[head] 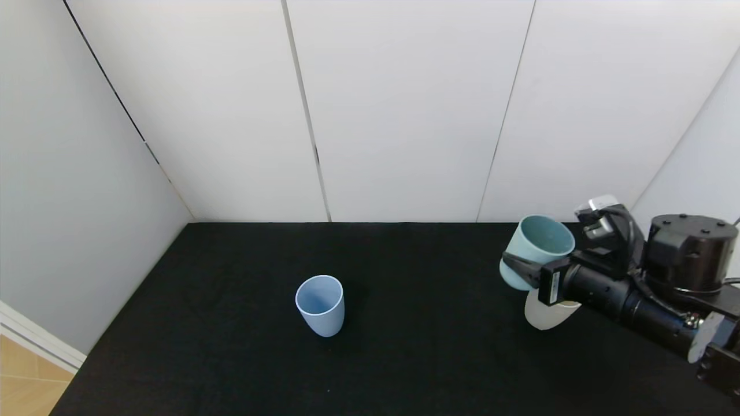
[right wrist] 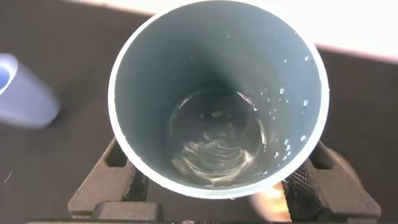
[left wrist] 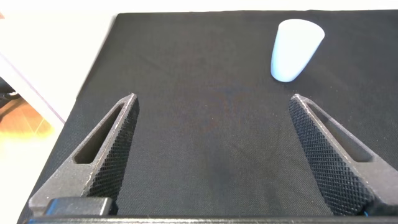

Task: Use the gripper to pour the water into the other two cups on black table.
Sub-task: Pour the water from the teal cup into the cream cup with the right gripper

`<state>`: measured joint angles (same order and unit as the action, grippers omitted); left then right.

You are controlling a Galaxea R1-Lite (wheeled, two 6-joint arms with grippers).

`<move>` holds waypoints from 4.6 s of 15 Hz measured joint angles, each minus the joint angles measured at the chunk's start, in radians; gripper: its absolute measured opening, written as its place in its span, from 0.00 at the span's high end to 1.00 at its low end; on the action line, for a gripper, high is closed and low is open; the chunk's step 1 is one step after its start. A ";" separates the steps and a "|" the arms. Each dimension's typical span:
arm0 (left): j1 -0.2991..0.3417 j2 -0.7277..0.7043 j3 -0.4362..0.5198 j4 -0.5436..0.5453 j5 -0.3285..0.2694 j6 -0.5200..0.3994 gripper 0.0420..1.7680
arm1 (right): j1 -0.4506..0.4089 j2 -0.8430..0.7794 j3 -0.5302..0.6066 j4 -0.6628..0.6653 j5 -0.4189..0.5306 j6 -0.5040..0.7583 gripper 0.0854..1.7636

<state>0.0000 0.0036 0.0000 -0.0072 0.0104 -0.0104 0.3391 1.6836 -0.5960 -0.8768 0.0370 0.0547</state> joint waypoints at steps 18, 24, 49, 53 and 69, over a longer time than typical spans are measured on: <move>0.000 0.000 0.000 0.000 0.000 0.000 0.03 | -0.397 -0.165 -0.166 0.380 0.101 -0.474 0.33; 0.000 0.000 0.000 0.000 0.000 0.000 0.03 | -0.387 -0.155 -0.119 0.381 0.094 -0.622 0.33; 0.000 0.000 0.000 0.000 0.000 0.000 0.03 | -0.226 -0.039 -0.261 0.542 -0.159 -1.002 0.34; 0.000 0.000 0.000 0.000 0.000 0.000 0.03 | -0.235 -0.019 -0.265 0.540 -0.199 -1.078 0.34; 0.000 0.000 0.000 0.000 0.000 0.000 0.03 | -0.284 0.016 -0.301 0.536 -0.208 -1.414 0.34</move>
<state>0.0000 0.0036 0.0000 -0.0070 0.0104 -0.0104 0.0553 1.7000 -0.8966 -0.3404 -0.1706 -1.3589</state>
